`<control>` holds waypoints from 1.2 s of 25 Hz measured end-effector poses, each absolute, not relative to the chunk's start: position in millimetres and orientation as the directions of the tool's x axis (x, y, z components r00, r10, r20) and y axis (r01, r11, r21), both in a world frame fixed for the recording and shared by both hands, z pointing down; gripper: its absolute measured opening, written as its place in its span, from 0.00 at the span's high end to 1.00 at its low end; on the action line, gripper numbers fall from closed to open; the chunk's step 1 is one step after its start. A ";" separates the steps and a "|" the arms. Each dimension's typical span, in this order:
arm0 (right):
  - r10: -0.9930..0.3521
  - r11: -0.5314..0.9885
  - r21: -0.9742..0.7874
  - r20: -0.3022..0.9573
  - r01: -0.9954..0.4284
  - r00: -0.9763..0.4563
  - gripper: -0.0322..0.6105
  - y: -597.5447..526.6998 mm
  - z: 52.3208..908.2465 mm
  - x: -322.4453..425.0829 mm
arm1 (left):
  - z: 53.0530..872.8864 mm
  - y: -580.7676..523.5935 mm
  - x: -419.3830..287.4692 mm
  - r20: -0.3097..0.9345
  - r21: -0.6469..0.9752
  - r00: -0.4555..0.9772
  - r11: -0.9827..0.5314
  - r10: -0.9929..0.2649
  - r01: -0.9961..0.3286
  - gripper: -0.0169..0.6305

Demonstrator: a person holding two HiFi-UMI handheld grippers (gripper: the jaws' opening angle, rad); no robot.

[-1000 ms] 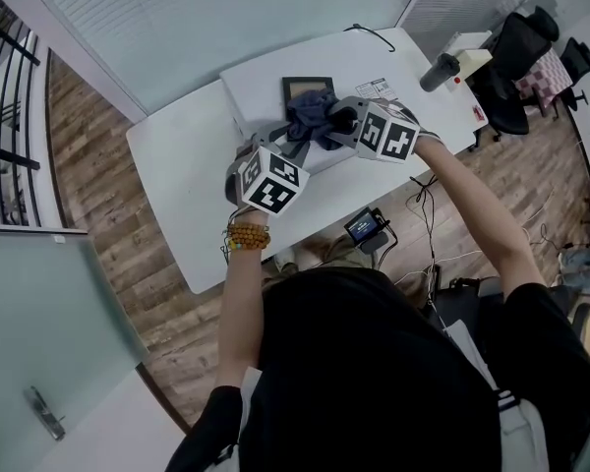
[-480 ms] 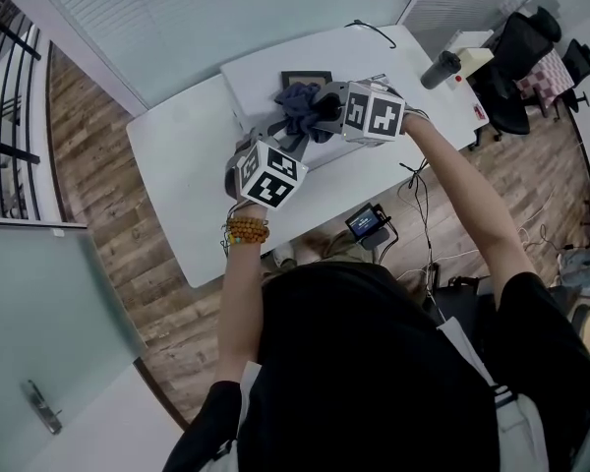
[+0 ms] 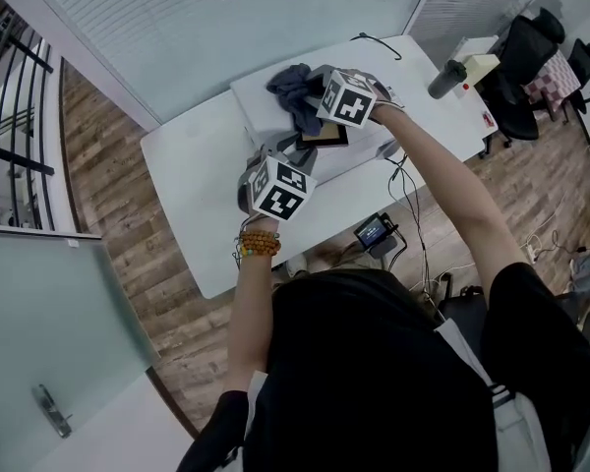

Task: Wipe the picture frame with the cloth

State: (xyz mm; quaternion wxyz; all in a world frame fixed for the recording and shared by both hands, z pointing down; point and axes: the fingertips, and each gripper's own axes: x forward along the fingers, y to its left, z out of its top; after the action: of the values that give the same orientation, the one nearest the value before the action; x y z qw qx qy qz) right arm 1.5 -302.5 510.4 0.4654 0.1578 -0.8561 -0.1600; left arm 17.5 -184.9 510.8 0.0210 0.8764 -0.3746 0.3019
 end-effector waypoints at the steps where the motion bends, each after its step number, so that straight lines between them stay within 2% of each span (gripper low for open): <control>1: -0.422 0.898 0.421 0.743 -0.128 -0.519 0.86 -302.3 510.8 5.4 | 511.2 -183.8 17.9 0.546 -0.188 0.538 -0.719 -0.643 -0.669 0.73; 6: -0.440 0.896 0.405 0.754 -0.183 -0.488 0.86 -310.2 509.5 41.1 | 511.6 -182.8 16.8 0.543 -0.186 0.536 -0.715 -0.646 -0.674 0.73; 14: -0.499 0.852 0.257 0.658 -0.455 -0.564 0.86 -323.7 509.2 71.6 | 511.2 -184.5 16.6 0.554 -0.168 0.530 -0.710 -0.642 -0.684 0.73; 20: -0.535 0.814 0.185 0.610 -0.551 -0.584 0.87 -288.3 506.8 82.5 | 510.0 -185.3 19.8 0.566 -0.159 0.522 -0.705 -0.639 -0.691 0.73; 27: -0.496 0.839 0.177 0.639 -0.515 -0.587 0.87 -222.0 508.6 79.4 | 510.7 -186.4 18.6 0.570 -0.154 0.516 -0.701 -0.639 -0.696 0.73; 29: -0.452 0.873 0.199 0.673 -0.445 -0.586 0.87 -203.6 510.6 76.8 | 510.5 -185.3 19.1 0.573 -0.152 0.521 -0.706 -0.633 -0.692 0.73; 30: -0.392 0.909 0.201 0.707 -0.364 -0.589 0.87 -193.7 511.1 75.3 | 510.4 -184.9 19.7 0.574 -0.151 0.523 -0.709 -0.630 -0.689 0.73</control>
State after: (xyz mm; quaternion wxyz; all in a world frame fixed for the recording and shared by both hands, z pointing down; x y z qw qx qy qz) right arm 75.3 -193.7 511.1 0.4007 0.2122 -0.8911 -0.0174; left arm 19.7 -184.9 510.4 0.0476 0.8713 -0.3786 0.3086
